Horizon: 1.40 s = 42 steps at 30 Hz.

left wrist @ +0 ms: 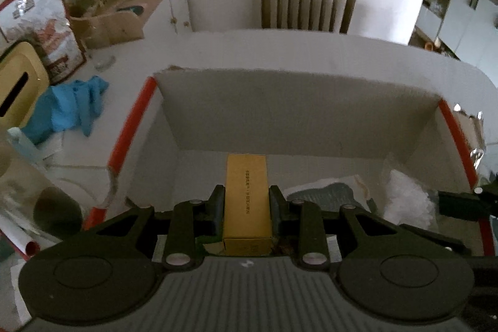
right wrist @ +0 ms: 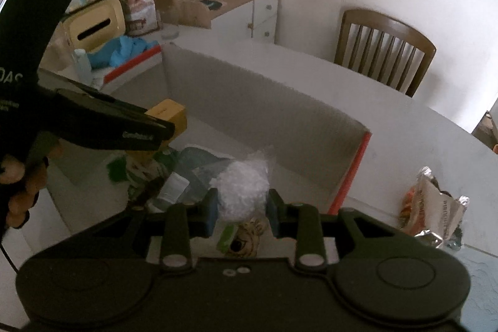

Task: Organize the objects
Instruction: 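Carry the yellow box into the box while the right gripper carries the mesh bag, then open both grippers to drop the yellow box and mesh bag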

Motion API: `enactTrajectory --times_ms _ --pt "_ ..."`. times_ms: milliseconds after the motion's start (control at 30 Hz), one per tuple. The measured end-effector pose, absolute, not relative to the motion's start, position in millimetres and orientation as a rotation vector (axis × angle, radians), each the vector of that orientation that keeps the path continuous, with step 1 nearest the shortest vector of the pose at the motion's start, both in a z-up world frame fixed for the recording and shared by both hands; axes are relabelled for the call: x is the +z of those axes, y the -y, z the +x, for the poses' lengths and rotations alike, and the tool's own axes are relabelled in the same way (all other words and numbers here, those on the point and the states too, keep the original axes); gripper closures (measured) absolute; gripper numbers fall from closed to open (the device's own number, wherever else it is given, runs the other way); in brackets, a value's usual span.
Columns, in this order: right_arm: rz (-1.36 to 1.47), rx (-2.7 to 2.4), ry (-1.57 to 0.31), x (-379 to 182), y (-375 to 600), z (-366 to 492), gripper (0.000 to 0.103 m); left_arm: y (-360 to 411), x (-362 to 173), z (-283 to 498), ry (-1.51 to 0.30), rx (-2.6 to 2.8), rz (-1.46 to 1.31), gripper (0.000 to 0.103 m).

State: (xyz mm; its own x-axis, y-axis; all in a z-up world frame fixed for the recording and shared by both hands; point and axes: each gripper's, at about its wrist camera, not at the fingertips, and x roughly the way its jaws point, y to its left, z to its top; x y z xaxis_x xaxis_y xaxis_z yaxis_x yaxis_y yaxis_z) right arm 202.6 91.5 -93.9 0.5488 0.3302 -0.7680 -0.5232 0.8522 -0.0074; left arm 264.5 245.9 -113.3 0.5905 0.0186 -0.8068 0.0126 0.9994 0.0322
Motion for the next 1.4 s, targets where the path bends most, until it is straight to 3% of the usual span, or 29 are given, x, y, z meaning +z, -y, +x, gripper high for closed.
enactTrajectory --times_ms 433,500,567,600,1133,1400 --pt "-0.255 0.501 -0.858 -100 -89 207 0.063 -243 -113 272 -0.962 -0.013 0.065 0.072" --pt "-0.248 0.503 -0.852 -98 -87 206 0.061 -243 -112 273 -0.963 -0.014 0.059 0.065" --pt "-0.239 0.502 -0.844 -95 -84 204 0.057 -243 -109 271 -0.947 -0.013 0.056 0.048" --pt "-0.234 0.500 -0.841 -94 -82 204 0.056 -243 -107 269 -0.936 -0.011 0.056 0.047" --pt "-0.103 0.527 -0.770 -56 -45 177 0.043 -230 -68 224 -0.841 -0.046 0.034 0.047" --pt "-0.038 0.560 -0.723 -33 -23 159 0.042 -212 -41 197 -0.781 -0.071 0.017 0.039"
